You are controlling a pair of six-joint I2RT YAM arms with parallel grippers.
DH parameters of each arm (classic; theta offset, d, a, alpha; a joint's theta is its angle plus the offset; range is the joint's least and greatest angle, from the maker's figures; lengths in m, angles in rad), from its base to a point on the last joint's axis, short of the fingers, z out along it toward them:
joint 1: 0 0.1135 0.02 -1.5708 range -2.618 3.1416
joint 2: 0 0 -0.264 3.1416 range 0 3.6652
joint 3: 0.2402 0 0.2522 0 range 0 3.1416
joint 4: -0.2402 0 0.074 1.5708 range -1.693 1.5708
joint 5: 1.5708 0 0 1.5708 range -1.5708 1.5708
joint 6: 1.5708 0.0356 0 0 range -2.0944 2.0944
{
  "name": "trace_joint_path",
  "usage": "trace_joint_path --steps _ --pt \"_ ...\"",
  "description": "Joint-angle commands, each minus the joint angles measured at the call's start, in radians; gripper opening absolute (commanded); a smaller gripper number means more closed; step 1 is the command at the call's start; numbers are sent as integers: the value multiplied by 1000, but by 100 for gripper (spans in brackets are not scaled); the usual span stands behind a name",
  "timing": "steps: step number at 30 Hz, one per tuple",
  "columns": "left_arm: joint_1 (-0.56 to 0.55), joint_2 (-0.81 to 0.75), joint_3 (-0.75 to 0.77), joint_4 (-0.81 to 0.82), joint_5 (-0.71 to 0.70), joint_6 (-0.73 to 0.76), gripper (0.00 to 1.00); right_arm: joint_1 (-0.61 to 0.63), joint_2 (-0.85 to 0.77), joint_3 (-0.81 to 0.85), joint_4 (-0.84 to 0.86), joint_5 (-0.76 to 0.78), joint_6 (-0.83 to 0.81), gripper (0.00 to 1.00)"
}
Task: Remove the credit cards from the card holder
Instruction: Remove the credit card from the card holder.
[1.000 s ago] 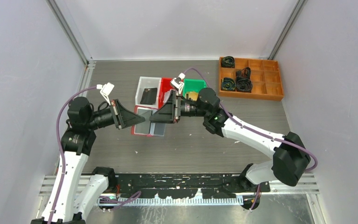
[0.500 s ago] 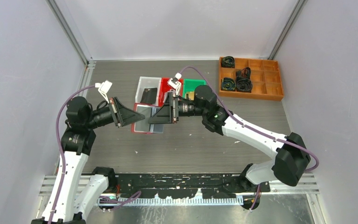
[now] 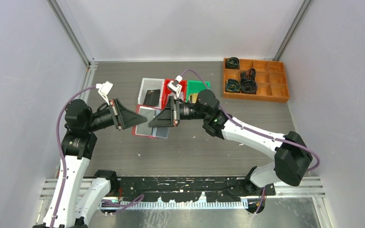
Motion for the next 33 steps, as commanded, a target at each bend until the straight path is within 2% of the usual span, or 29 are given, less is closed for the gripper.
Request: trace_joint_path --steps 1,6,12,13,16,20,25,33 --pt "-2 7 36 110 84 -69 14 8 -88 -34 158 2 25 19" --pt "-2 18 38 187 114 -171 13 7 -127 -73 192 5 23 17" --pt "-2 16 35 235 106 -236 6 7 -134 -81 214 15 29 18" --pt "-2 16 36 236 104 -240 5 8 -134 -83 216 15 29 19" --pt "-2 13 42 236 101 -251 2 7 -141 -98 224 17 29 33" --pt "-3 13 47 234 96 -258 0 5 -147 -114 263 32 46 34" --pt "-2 13 50 233 99 -261 0 -11 -139 -145 419 49 117 21" --pt "-3 14 61 232 99 -265 0 -19 -148 -184 454 61 121 4"
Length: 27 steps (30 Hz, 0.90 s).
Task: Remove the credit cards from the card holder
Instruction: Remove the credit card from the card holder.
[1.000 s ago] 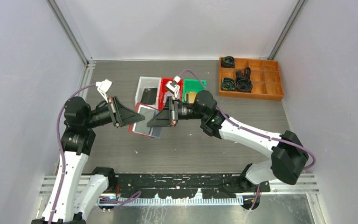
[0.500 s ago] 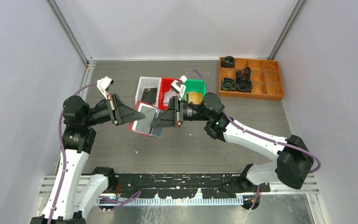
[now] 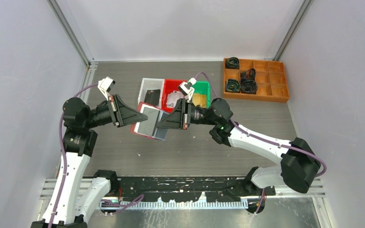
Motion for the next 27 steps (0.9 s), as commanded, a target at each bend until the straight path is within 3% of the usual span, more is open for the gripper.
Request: trace_joint_path --steps 1,6,8,11,17,27 --pt "0 -10 53 54 3 -7 0 -8 -47 -8 131 21 16 2" --pt "0 -8 62 55 2 -10 0 -13 -54 -20 105 42 7 4" --pt "0 -9 60 56 -2 -12 0 -14 -41 -5 106 42 13 27" --pt "0 -12 61 56 -3 -16 0 -13 -19 18 109 31 18 40" --pt "0 -12 73 56 -4 -19 0 -12 2 18 140 24 38 42" --pt "0 -10 70 45 -8 -5 0 6 24 52 184 12 54 34"
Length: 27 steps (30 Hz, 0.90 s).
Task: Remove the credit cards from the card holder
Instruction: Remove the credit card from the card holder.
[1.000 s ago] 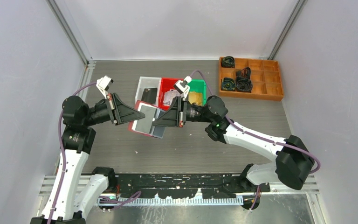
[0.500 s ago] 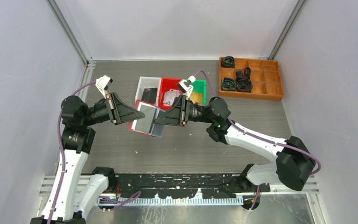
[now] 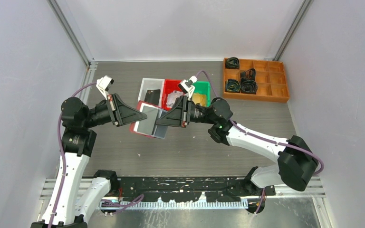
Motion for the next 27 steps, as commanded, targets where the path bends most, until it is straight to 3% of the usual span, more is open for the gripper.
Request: trace_joint_path --steps 1,6,13,27 --pt "0 -11 46 42 0 5 0 10 -2 57 105 -10 19 32" --pt "1 -8 47 38 -1 9 0 18 -3 56 113 -19 20 23" --pt "1 -7 56 36 -2 10 0 17 -9 32 121 -12 12 1" --pt "3 0 77 21 -2 18 0 9 -90 -65 61 32 -40 1"
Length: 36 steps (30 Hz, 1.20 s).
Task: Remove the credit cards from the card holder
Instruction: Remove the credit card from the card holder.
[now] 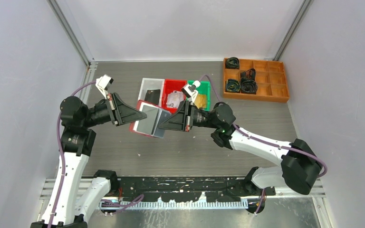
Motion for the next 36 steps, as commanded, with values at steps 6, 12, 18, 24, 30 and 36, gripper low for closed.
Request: trace_joint_path --steps 6,12,18,24,30,36 --pt "4 -5 61 28 -4 18 0 0 -42 31 23 1 -34 31" --pt "4 -2 62 26 -7 19 0 7 -15 79 32 -18 -29 41" --pt "4 1 65 25 -8 21 0 31 19 116 45 -38 -21 39" --pt "4 4 72 24 -8 19 0 35 39 123 35 -41 -19 33" --pt "4 3 73 28 -7 16 0 47 48 134 -14 -43 -45 33" --pt "4 0 70 26 -8 15 0 48 41 129 -2 -20 -49 30"
